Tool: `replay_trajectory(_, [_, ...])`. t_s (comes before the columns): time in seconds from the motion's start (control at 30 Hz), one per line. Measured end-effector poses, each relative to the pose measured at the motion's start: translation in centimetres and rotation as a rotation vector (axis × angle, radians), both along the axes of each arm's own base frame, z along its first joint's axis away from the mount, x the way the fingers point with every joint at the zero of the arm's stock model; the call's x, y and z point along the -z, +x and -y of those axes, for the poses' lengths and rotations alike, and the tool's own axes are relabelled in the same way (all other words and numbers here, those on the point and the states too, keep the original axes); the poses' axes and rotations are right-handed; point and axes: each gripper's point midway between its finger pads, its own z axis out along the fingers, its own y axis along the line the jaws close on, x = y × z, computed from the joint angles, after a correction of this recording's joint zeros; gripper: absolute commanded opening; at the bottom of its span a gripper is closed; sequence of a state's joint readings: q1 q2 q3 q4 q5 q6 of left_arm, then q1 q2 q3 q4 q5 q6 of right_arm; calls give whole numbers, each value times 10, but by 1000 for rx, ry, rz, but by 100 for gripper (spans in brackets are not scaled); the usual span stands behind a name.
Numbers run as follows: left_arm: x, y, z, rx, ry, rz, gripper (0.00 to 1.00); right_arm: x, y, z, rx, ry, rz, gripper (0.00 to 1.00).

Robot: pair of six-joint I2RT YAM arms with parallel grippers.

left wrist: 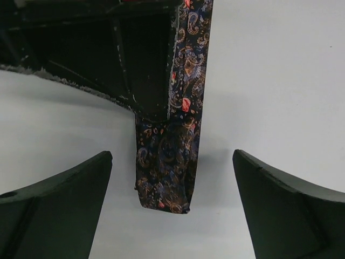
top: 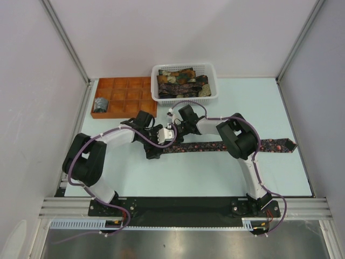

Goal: Roll the ties
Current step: Roll the tie at the center of the board.

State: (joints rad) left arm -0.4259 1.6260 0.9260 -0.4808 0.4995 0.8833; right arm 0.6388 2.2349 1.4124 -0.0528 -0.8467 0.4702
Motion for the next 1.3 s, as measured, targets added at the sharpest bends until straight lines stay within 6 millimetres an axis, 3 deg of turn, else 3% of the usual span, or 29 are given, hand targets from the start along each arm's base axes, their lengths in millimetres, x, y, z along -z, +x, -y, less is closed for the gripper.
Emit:
replay_trajectory(0.2, [8,8,2,59,36,61,91,-1,-1,-1,-5,7,2,0])
replay_trajectory(0.47, [12,8,0,140,67,88,58,-4,-2,-3,-13,23,-4,0])
replay_trajectory(0.73, [14,2,-1,214,90,96,35,-9,-4,-4,-22,38,-13,0])
replay_trajectory(0.97, [14,0,-1,255,95,103,33,-10,-4,-4,-28,39,-8,0])
replay_trajectory(1.0, [15,0,-1,260,96,105,35,-10,-4,-4,-29,39,-5,0])
replay_trajectory(1.03, [14,0,-1,266,96,107,48,-10,-4,-4,-31,38,-4,0])
replay_trajectory(1.1, [14,0,0,273,94,113,51,-11,-3,-5,-33,37,-1,0])
replay_trajectory(1.27, [13,1,-1,249,93,103,43,-15,-1,-6,-41,41,16,1])
replay_trajectory(1.3, [13,0,-1,243,93,100,38,-15,-1,-6,-43,41,15,10])
